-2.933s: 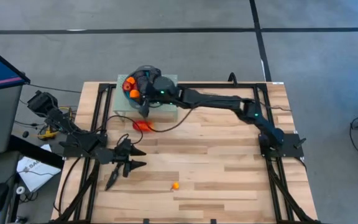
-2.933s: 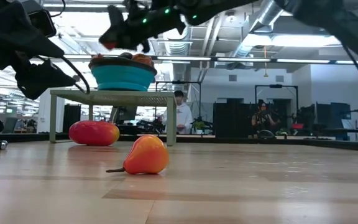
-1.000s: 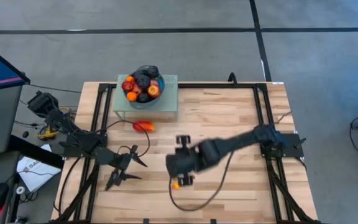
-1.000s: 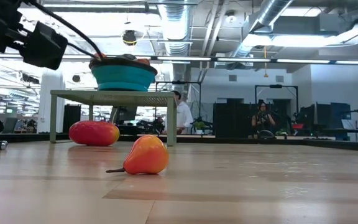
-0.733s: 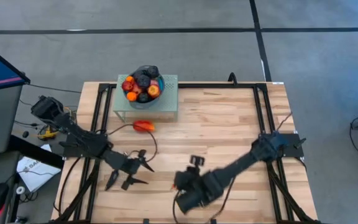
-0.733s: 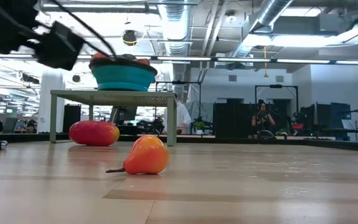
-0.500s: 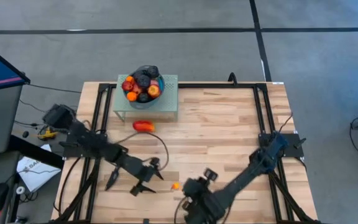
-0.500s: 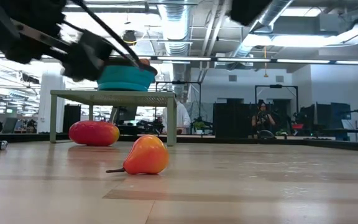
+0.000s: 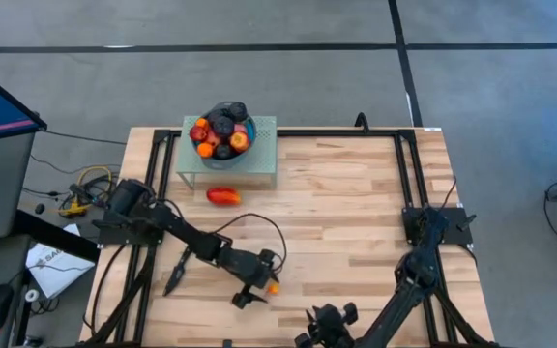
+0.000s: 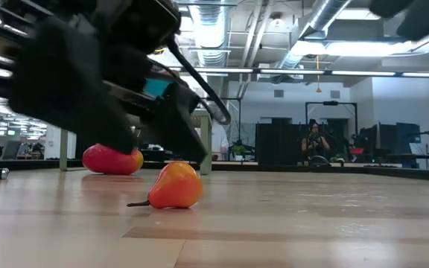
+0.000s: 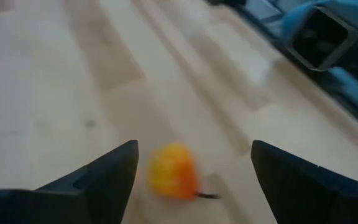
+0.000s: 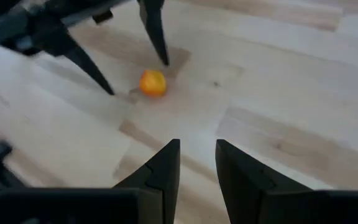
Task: Pick & Place Fruit
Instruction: Put the orange peach into the blue strainer bowl on the shelf
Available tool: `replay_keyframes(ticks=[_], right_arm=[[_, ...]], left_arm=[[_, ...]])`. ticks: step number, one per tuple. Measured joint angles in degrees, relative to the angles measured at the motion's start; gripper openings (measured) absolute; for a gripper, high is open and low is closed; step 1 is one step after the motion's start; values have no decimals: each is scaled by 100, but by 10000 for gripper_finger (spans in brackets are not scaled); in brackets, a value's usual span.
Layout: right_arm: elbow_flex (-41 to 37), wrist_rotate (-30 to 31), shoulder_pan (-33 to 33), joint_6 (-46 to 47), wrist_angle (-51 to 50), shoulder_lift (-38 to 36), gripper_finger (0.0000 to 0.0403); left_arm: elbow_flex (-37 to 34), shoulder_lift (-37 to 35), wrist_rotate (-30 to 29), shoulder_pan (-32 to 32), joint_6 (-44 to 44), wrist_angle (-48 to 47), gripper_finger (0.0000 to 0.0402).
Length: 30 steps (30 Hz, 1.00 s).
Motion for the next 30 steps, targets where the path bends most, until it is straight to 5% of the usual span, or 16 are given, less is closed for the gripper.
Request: replay_keyframes(ticks=[6, 18, 24, 30], right_arm=[[-1, 35, 10, 409, 163, 153, 97], [4, 63, -215, -297, 732, 127, 97], [4, 61, -247, -694, 981, 127, 97], [4, 89, -247, -814, 979, 127, 97]], left_arm=[[-18, 20, -127, 267, -34, 18, 281], [2, 279, 137, 251, -40, 4, 269], [4, -742, -18, 260, -19, -675, 269], [-330, -2275, -511, 459, -221, -2537, 269]])
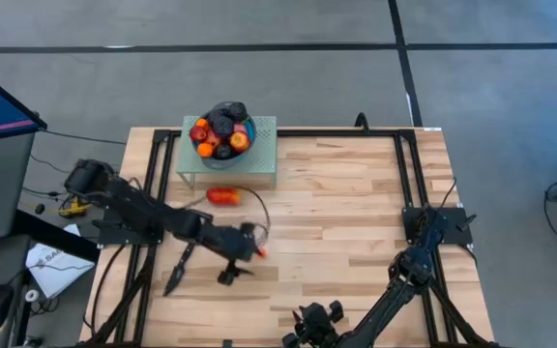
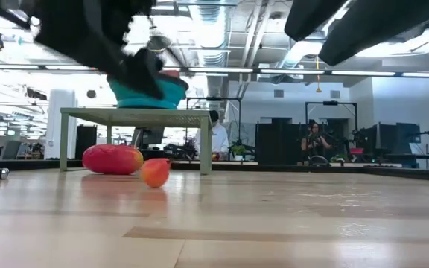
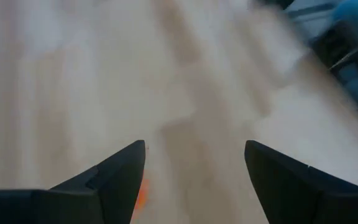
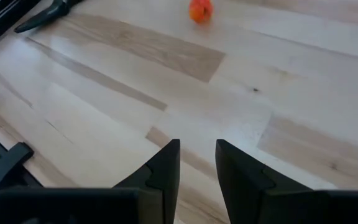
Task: Pick & Place Fruit
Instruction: Put the orange peach into the blue strainer bowl on the shelf
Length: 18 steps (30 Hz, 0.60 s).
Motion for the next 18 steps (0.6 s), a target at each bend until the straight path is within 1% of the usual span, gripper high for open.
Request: replay_keyframes(ticks=[3, 5, 7, 9, 11, 13, 15, 18], right_arm=[[0, 159, -30, -204, -18, 0, 97], [0, 269, -77, -375, -41, 0, 97], [0, 327, -163, -517, -39, 0, 97], [0, 337, -245, -667, -38, 0, 97], [0, 346, -330, -831, -32, 0, 97], [0, 343, -401, -1009, -6, 0, 97], [0, 307, -450, -1134, 8, 0, 97], [0, 181, -452, -1207, -36, -2, 97]], left_arm=[[-464, -434, -69, 275, -193, -124, 269], [-663, -507, -41, 455, -480, -64, 269], [-900, -453, 55, 557, -554, -15, 269], [-1102, -300, 100, 547, -274, 451, 272], [-1235, -193, 161, 407, 307, 1076, 275], [-1279, -41, 29, 271, 718, 1463, 282], [-1281, 105, -264, 220, 742, 1742, 291], [-1275, 483, -594, 266, 346, 2222, 304]])
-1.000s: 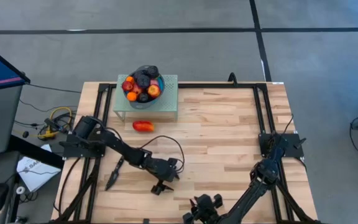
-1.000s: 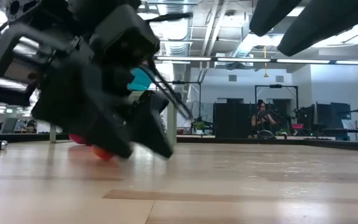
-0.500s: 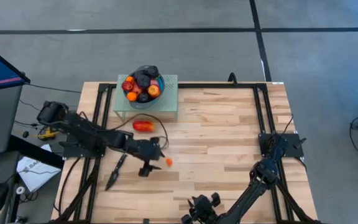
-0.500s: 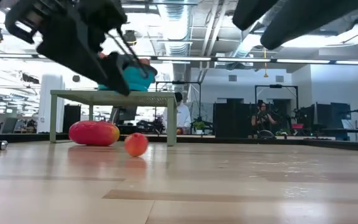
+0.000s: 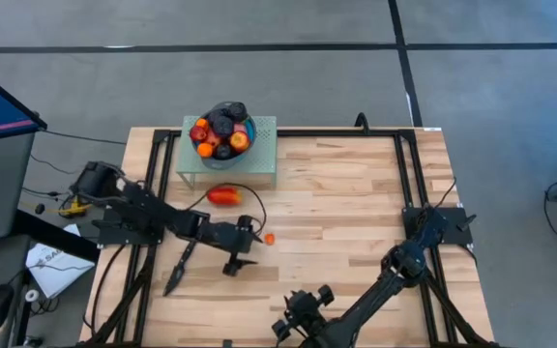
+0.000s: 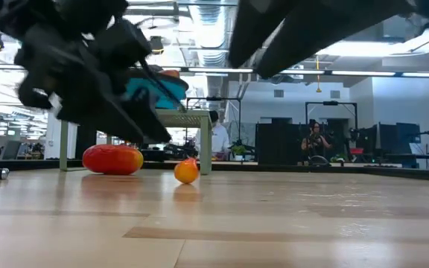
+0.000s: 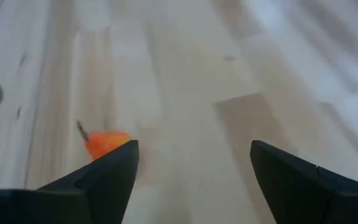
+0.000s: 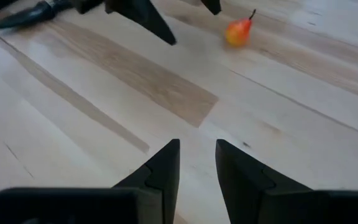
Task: Pick & Place Fruit
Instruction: Put the orange peach into the blue strainer bowl on the shelf
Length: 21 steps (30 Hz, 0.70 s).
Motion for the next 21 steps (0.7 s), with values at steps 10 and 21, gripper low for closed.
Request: replay_keyframes(ticks=[10, 21], right_arm=[[-1, -157, 492, 1470, -1032, -4, 97], [-4, -133, 369, 1196, -1036, -4, 97]], left_arm=[[151, 615, -1549, 25, -944, 253, 301], [151, 649, -1898, 389, -1167, 385, 298]])
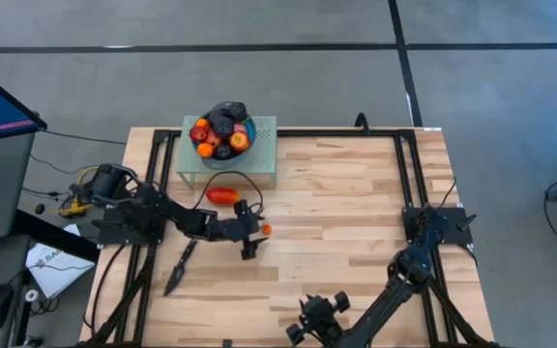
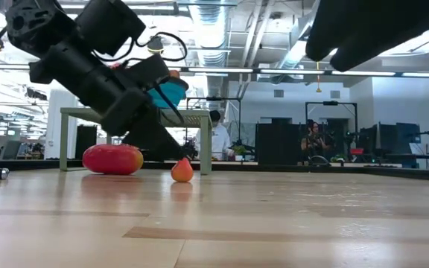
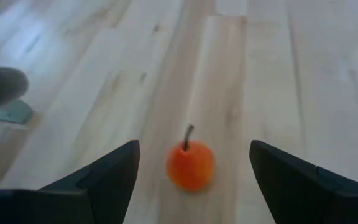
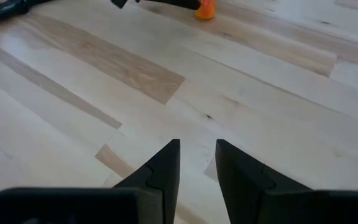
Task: Pick & Place Fruit
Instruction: Put the orange peach into the blue strainer bowl on the shelf
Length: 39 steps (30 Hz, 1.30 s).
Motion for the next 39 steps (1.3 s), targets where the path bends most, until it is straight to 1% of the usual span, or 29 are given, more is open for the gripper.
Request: replay_keyframes(ticks=[3, 7, 13, 17, 35, 39], right_arm=[[0, 0, -32, -12, 0, 0, 97], [0, 0, -30, -11, 2, 0, 97], [0, 0, -16, 5, 18, 0, 97], [-2, -1, -16, 34, 28, 0, 97], [-2, -1, -16, 50, 42, 0, 97], [-2, -2, -16, 49, 48, 0, 97]], left_arm=[[0, 0, 47, 115, -4, 187, 296], [6, 112, 376, 195, -47, 414, 281], [-3, 551, 363, 196, -200, 670, 248], [0, 642, 344, 197, -205, 999, 229], [-170, 638, 197, 197, -197, 997, 136], [-169, 638, 197, 197, -188, 1003, 122]])
